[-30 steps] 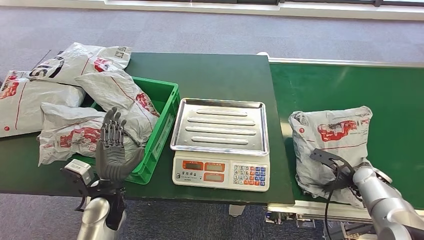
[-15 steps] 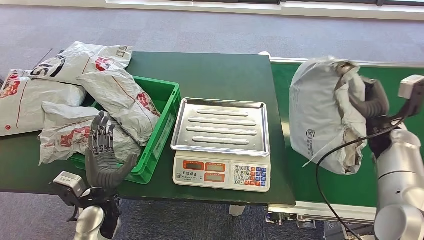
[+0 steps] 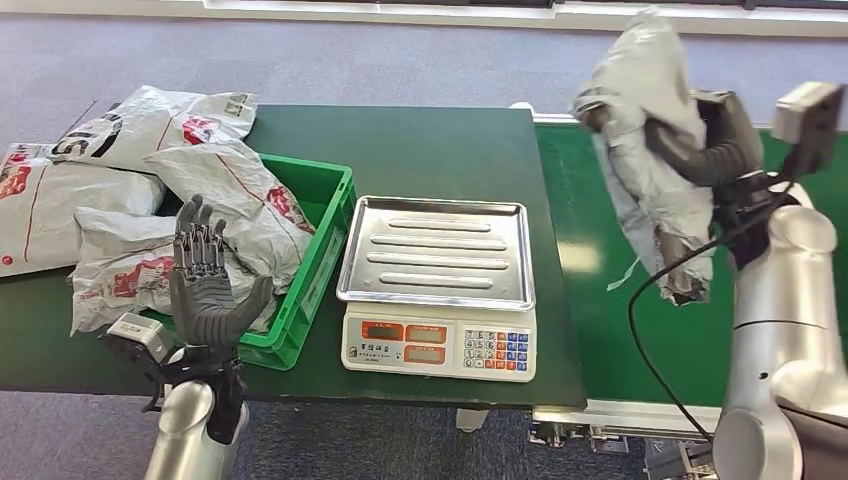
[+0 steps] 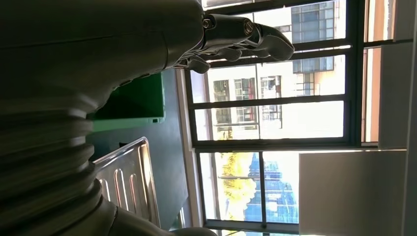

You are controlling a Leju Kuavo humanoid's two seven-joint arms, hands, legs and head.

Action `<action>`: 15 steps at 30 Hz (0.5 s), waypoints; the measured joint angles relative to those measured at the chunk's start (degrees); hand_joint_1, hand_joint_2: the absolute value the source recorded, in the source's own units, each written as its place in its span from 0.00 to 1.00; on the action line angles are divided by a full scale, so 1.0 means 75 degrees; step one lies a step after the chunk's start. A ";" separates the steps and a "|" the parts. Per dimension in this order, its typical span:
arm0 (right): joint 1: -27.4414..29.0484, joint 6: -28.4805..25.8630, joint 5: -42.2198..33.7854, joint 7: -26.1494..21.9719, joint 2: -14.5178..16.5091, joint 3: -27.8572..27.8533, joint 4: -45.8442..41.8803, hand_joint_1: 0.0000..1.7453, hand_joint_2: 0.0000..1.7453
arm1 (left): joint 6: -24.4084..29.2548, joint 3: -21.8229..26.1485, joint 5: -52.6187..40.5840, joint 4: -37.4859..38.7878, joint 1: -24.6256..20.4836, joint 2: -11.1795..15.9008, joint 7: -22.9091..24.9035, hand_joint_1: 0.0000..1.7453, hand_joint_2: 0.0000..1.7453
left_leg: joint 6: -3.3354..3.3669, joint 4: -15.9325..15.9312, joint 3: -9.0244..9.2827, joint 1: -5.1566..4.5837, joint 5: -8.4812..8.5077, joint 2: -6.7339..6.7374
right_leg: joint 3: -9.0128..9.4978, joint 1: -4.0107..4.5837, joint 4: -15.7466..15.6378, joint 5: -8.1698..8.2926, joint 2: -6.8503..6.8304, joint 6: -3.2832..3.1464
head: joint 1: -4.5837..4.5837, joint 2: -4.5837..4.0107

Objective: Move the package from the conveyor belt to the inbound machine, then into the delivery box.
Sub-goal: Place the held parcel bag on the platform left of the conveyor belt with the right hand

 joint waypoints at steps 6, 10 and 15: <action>-0.0509 0.0012 0.0541 0.0947 0.1366 0.1971 0.1322 1.00 1.00 | 0.0016 0.0015 -0.0192 -0.0283 0.0029 0.0009 0.0039 0.00 1.00 | -0.0040 -0.0009 0.0014 0.0024 0.0011 0.0028 | -0.0018 0.0037 0.0002 0.0003 0.0032 -0.0034 | -0.0007 0.0000; -0.0633 0.0012 0.0556 0.1010 0.1938 0.2587 0.1948 1.00 1.00 | 0.0042 0.0079 -0.0251 -0.0491 0.0124 0.0015 0.0099 0.00 1.00 | -0.0045 -0.0009 0.0003 0.0046 0.0014 -0.0019 | -0.0014 0.0048 0.0003 -0.0007 -0.0018 -0.0050 | -0.0005 0.0000; -0.0751 0.0012 0.0535 0.1009 0.2136 0.2879 0.2292 1.00 1.00 | 0.0047 0.0123 -0.0264 -0.0610 0.0192 0.0017 0.0115 0.00 1.00 | -0.0044 -0.0007 -0.0006 0.0043 0.0012 -0.0027 | -0.0013 0.0043 0.0001 -0.0007 -0.0027 -0.0049 | -0.0004 0.0000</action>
